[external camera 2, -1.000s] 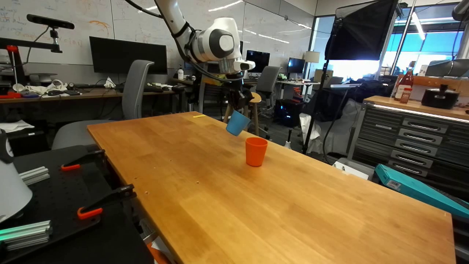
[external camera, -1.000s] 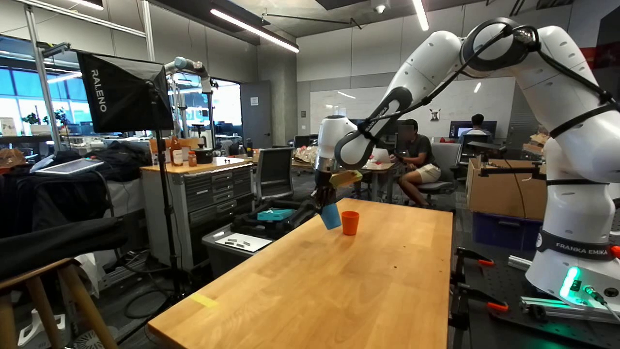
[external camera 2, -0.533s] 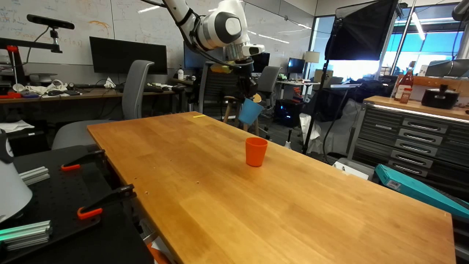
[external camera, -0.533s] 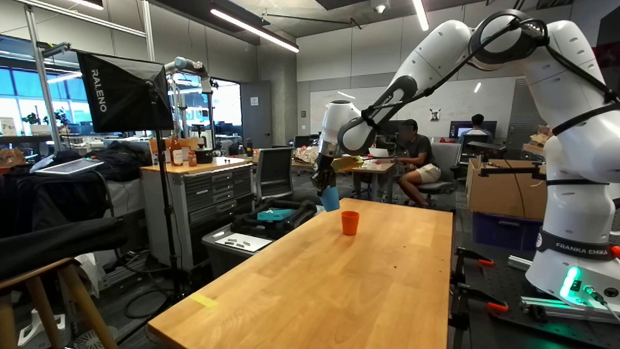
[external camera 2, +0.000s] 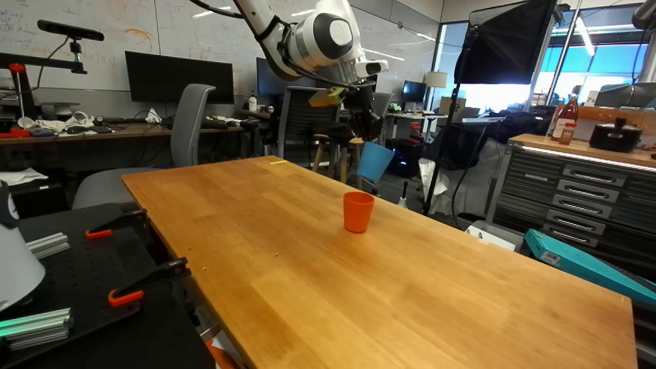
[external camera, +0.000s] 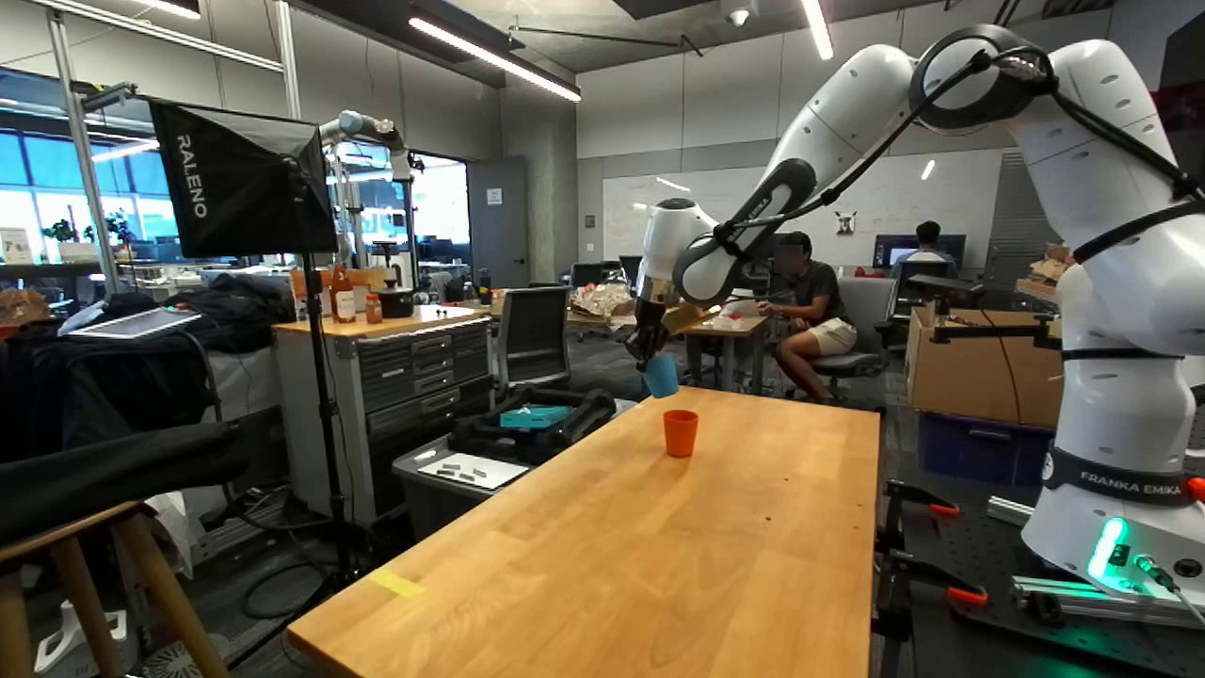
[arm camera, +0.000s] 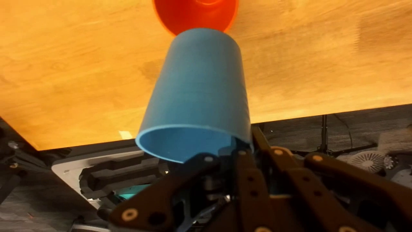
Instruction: Put the blue cup inside the orange cup
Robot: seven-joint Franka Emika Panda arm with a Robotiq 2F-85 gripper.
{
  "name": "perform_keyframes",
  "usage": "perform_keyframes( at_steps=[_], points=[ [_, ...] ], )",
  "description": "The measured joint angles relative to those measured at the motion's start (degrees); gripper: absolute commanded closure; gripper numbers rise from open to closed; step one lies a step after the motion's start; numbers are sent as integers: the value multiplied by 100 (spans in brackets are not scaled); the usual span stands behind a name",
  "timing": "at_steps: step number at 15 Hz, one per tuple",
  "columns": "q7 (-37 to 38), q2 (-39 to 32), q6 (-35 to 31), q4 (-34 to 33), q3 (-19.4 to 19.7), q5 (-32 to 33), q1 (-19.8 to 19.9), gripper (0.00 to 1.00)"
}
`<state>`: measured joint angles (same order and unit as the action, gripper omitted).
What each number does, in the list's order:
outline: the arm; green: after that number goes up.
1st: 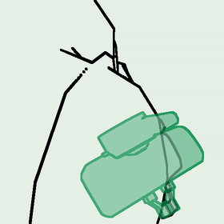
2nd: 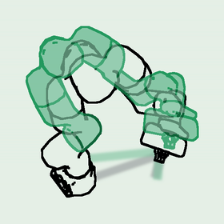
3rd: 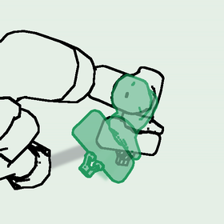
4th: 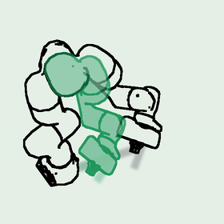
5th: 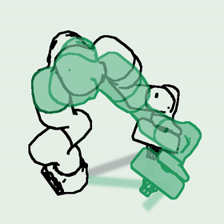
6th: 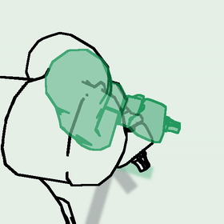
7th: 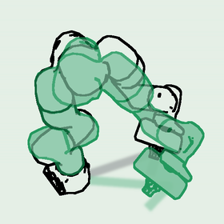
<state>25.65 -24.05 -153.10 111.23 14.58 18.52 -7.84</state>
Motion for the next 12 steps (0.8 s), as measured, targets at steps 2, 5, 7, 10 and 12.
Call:
perform_keyframes(
  at_steps=[2,5,7,10,12],
  points=[
    [0,2,-28,85,68,52,15,97],
    [0,23,-42,261,75,52,37,97],
    [0,41,-91,385,75,52,37,97],
    [0,66,-186,544,75,52,37,97],
    [0,78,-255,618,84,52,37,97]
  ],
)
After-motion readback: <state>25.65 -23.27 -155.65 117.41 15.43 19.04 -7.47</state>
